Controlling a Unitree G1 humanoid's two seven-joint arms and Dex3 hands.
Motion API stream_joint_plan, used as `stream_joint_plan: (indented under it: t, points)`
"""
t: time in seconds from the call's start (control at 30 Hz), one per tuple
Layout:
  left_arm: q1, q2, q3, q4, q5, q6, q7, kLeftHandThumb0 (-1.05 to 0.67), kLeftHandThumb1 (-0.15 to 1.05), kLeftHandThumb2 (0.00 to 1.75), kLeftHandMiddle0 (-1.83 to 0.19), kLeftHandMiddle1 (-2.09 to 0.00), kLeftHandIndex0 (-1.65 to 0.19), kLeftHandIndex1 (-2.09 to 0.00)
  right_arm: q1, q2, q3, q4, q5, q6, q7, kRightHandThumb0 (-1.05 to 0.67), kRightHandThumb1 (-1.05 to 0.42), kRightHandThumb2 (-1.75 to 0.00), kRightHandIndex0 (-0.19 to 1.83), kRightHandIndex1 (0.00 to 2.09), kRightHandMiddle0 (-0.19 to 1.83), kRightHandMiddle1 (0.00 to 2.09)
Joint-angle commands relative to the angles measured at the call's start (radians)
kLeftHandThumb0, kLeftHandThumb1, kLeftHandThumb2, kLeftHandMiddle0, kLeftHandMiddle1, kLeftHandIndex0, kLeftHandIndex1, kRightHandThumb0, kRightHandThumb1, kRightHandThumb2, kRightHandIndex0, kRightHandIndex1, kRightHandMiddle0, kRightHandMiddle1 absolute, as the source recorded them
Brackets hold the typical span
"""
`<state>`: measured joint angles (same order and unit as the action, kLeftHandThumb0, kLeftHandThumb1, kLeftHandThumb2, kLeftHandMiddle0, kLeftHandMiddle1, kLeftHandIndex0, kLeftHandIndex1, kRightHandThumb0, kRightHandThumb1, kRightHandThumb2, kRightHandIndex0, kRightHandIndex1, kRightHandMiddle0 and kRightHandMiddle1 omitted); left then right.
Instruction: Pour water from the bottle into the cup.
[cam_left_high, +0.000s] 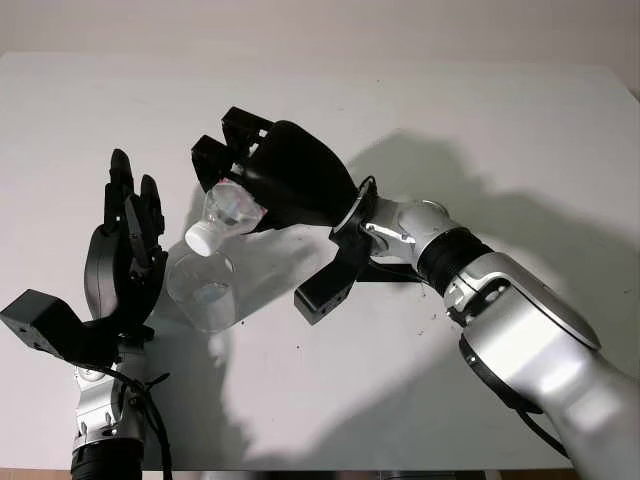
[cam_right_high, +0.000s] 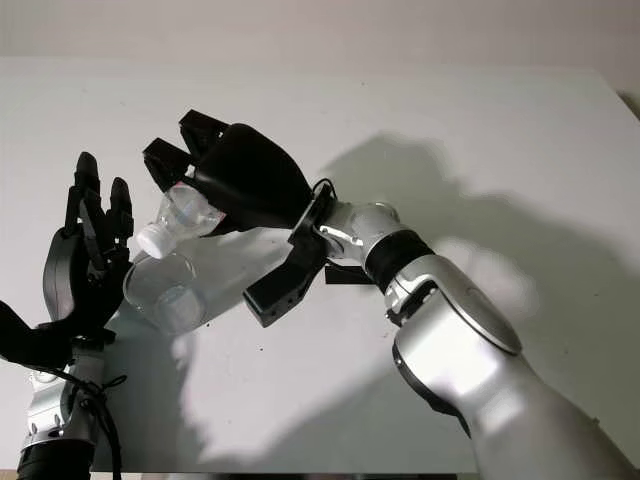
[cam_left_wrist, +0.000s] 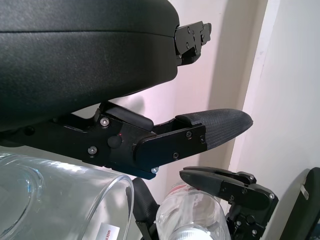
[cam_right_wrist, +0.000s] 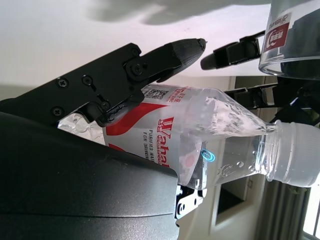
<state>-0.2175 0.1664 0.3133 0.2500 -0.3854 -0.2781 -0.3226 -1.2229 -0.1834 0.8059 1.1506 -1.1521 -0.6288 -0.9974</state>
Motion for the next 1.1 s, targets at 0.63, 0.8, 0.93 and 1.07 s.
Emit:
stream_joint_plan:
  t: [0.63, 0.8, 0.93, 1.07]
  points:
    - [0.005, -0.039, -0.006, 0.034, -0.008, -0.012, 0.0, -0.74, 1.05, 0.66, 0.19, 0.0, 0.19, 0.0, -0.101, -0.005, 0.186, -0.035, -0.177, 0.201, -0.34, -0.42, -1.04, -0.08, 1.22, 2.09, 0.59, 2.06]
    - [0.007, -0.041, -0.007, 0.038, -0.004, -0.02, 0.0, -0.74, 1.05, 0.66, 0.19, 0.0, 0.19, 0.0, -0.104, -0.004, 0.201, -0.032, -0.183, 0.219, -0.343, -0.4, -1.05, -0.15, 1.32, 2.09, 0.92, 2.09]
    - [0.008, -0.043, -0.008, 0.036, -0.005, -0.02, -0.001, -0.74, 1.05, 0.67, 0.19, 0.0, 0.19, 0.0, -0.104, -0.004, 0.207, -0.031, -0.181, 0.224, -0.345, -0.4, -1.04, -0.17, 1.33, 2.09, 0.96, 2.09]
    - [0.009, -0.041, -0.007, 0.04, -0.003, -0.022, -0.003, -0.74, 1.05, 0.67, 0.19, 0.0, 0.19, 0.0, -0.104, -0.001, 0.201, -0.026, -0.166, 0.203, -0.351, -0.4, -1.04, -0.17, 1.34, 2.09, 0.98, 2.09]
